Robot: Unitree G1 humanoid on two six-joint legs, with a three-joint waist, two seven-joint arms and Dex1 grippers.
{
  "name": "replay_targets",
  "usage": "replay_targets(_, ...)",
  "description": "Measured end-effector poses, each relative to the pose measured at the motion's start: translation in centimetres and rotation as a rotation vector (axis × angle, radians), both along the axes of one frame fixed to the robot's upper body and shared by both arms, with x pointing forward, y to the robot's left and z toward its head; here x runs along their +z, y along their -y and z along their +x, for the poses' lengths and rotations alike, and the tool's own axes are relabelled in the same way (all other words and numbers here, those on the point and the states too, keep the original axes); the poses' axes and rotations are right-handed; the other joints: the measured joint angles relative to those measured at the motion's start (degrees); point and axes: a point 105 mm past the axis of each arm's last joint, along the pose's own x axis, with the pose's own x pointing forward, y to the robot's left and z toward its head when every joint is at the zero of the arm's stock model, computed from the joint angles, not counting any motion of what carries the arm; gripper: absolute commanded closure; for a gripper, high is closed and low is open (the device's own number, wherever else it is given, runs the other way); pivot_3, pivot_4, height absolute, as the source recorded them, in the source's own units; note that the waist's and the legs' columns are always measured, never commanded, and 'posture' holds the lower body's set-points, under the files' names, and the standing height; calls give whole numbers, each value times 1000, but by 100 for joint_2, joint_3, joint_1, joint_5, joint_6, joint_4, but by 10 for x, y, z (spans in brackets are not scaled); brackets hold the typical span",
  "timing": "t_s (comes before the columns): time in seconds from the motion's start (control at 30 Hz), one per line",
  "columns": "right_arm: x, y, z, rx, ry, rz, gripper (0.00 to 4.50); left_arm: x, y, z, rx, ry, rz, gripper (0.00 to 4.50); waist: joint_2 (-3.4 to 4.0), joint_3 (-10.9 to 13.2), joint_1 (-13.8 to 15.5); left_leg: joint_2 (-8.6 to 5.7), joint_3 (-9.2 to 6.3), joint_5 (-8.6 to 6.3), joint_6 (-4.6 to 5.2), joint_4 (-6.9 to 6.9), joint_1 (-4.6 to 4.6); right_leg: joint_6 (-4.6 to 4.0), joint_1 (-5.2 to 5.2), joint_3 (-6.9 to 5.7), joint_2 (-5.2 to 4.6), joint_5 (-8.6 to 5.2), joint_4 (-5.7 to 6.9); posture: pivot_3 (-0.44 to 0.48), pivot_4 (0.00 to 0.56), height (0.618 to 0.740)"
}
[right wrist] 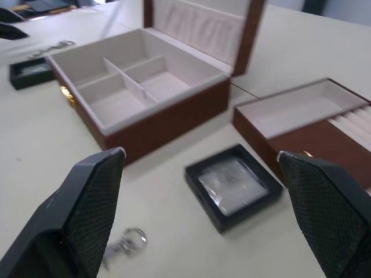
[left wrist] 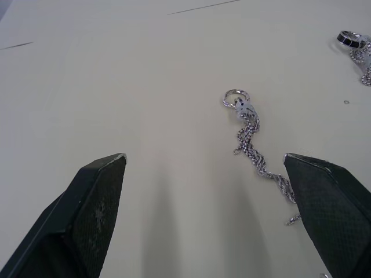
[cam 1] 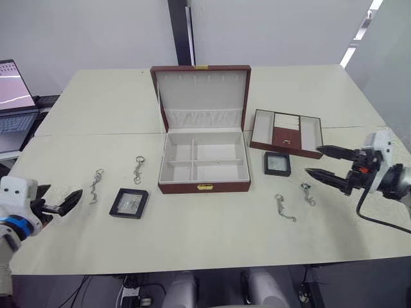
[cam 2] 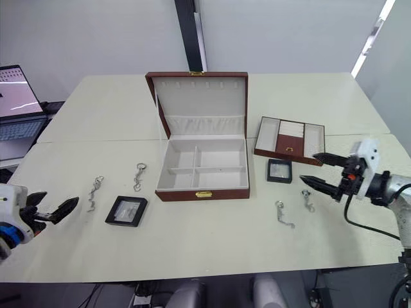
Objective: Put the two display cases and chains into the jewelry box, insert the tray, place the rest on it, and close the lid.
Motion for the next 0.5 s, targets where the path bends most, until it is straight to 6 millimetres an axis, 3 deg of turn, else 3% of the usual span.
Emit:
replay_targets(0.13, 22, -50, -7, 163, 60, 35, 23, -3, 12, 10, 54, 60, -46, 0, -1, -1, 29, -1, -4, 0, -1, 2, 0, 0, 1, -4, -2, 0, 0, 0, 150, 740)
replay_targets(0.23, 33, -74, -13, 246, 100, 40, 23, -5, 24, 21, 70, 93, -76, 0, -11, -7, 79, -4, -5, 0, -1, 1, -3, 0, 0, -4, -6, 0, -4, 0, 150, 740)
replay_targets(0.37, 31, -93, -13, 305, 102, 27, 23, -16, 40, 33, 86, 95, -100, 0, -19, -11, 95, -9, -6, 0, -1, 2, -5, 1, 0, -6, -10, 1, -5, 0, 150, 740)
replay_targets(0.5, 27, -95, -11, 305, 94, 17, 23, -25, 44, 41, 106, 70, -87, 0, -20, -11, 94, -11, -5, 0, -1, 2, -5, 0, -2, -6, -8, 1, -5, 0, 150, 740)
